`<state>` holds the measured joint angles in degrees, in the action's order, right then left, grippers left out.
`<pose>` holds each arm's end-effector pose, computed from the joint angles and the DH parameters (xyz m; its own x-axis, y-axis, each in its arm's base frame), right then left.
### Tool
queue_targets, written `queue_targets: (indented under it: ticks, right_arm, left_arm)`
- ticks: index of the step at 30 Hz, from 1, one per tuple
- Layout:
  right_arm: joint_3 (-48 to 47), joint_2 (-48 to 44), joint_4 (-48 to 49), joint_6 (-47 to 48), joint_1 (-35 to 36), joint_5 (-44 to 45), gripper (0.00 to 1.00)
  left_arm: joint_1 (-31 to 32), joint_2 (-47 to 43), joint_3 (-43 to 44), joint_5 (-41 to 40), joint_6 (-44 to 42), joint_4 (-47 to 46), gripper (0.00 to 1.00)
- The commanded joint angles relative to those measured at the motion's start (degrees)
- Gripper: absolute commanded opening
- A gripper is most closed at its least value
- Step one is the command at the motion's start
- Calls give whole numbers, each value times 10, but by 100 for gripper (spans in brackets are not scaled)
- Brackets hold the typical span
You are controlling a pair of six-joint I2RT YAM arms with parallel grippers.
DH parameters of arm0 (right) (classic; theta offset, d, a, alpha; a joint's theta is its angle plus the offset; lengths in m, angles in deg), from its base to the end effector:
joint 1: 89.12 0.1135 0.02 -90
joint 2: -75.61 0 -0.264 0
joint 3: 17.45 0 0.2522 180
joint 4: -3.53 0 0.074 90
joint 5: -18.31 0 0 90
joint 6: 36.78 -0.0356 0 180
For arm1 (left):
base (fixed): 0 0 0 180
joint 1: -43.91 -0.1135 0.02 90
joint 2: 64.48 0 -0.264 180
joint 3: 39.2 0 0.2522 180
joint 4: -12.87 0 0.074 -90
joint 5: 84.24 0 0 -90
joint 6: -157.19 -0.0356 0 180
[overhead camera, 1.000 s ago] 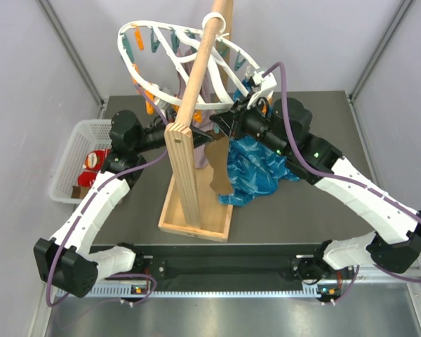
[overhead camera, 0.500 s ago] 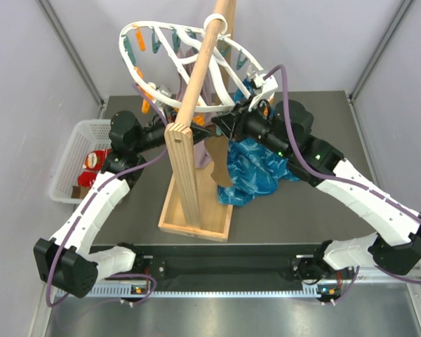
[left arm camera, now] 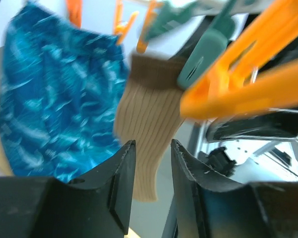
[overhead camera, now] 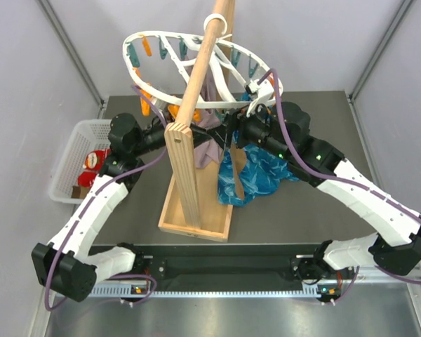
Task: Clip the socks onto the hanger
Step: Clamp the sock onto the hanger, then open the clamp at the hanger.
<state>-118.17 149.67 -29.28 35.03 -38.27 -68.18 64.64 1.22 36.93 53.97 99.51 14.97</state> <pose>0.1796 0.2171 0.4688 -0.2939 0.1325 -0.9466 -0.6777 0.6695 0.3041 0.2301 -0.1155 0.4139 -0.3805 -0.2369 -0.8939 0.8549 0.2786 -0.4377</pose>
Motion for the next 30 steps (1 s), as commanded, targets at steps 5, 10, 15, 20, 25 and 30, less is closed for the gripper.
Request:
queue_targets:
  ticks: [5,10,15,20,25,30]
  right_arm:
    - [-2,-43,-35,6,-1,15,80]
    - [4,-63,-47,13,-1,8,83]
    - [-3,-73,-63,13,-1,-7,83]
    - [-6,-78,-61,-1,-1,-47,77]
    - [-6,-81,-50,-5,-1,-70,75]
    - [1,-87,-50,11,-1,-18,74]
  left_arm:
    - [2,-85,-49,-98,-64,75,48]
    - [2,-165,-94,-154,-63,83,52]
    - [2,-244,-147,-222,-56,87,52]
    - [2,-269,-138,-239,-38,70,53]
    - [2,-270,-121,-284,-30,33,58]
    - [2,-259,-94,-357,-38,27,57]
